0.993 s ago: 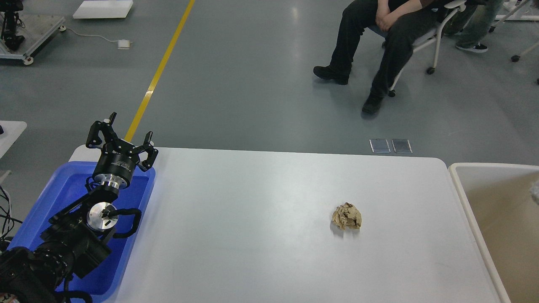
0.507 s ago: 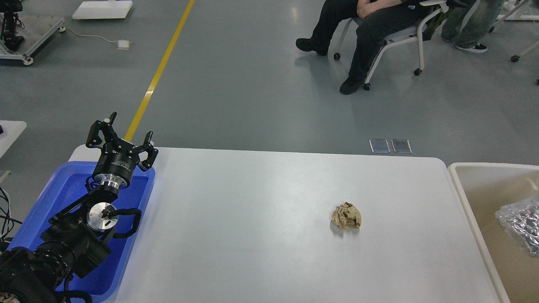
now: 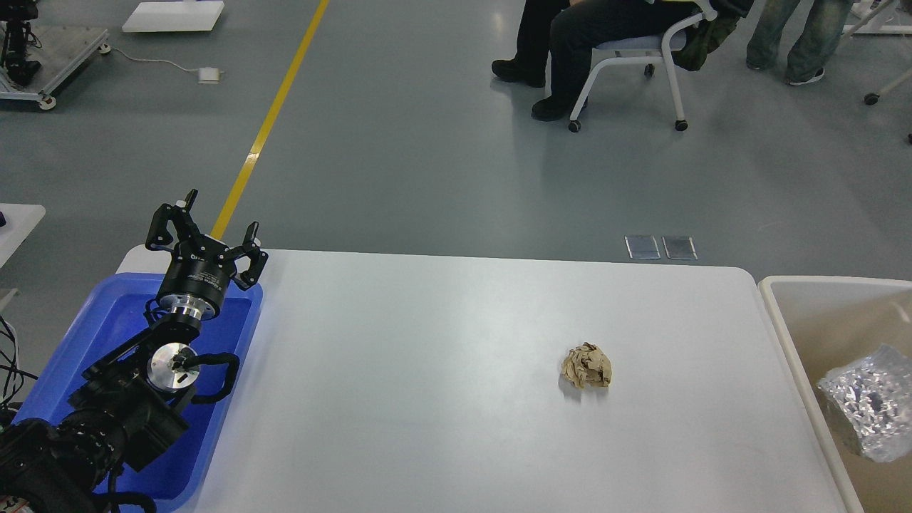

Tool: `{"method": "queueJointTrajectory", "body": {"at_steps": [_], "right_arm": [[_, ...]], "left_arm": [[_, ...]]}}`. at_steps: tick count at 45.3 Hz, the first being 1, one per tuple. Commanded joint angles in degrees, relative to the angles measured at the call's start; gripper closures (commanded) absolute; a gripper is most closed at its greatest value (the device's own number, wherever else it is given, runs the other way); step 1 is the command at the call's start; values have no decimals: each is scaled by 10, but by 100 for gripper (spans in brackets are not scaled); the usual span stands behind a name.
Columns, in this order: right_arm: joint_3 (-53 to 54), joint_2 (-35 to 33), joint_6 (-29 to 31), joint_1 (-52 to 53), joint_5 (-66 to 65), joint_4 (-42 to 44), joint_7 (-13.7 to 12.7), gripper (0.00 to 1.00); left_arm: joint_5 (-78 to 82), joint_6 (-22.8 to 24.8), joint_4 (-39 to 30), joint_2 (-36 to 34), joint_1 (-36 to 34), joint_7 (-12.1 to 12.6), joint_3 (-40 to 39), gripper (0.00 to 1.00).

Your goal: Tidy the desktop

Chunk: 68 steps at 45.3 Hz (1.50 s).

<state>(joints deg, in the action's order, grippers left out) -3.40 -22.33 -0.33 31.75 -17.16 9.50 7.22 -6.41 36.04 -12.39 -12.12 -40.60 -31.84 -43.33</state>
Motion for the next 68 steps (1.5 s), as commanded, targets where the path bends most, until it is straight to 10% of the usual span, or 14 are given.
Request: {"method": "queueJointTrajectory", "body": {"at_steps": [1, 17, 49, 61, 68], "right_arm": [[4, 0, -48, 11, 0, -5, 2, 1], [81, -56, -43, 126, 1, -60, 3, 0], [569, -137, -34, 269, -3, -553, 17, 0], [633, -67, -4, 165, -9, -580, 172, 0], [633, -2, -4, 83, -11, -576, 195, 0]], "left_arm": [[0, 0, 0, 0, 0, -1, 0, 0], [0, 0, 0, 0, 0, -1, 0, 0], [0, 0, 0, 0, 0, -1, 0, 0], [0, 0, 0, 0, 0, 0, 0, 0], [0, 0, 0, 0, 0, -1, 0, 0]]}}
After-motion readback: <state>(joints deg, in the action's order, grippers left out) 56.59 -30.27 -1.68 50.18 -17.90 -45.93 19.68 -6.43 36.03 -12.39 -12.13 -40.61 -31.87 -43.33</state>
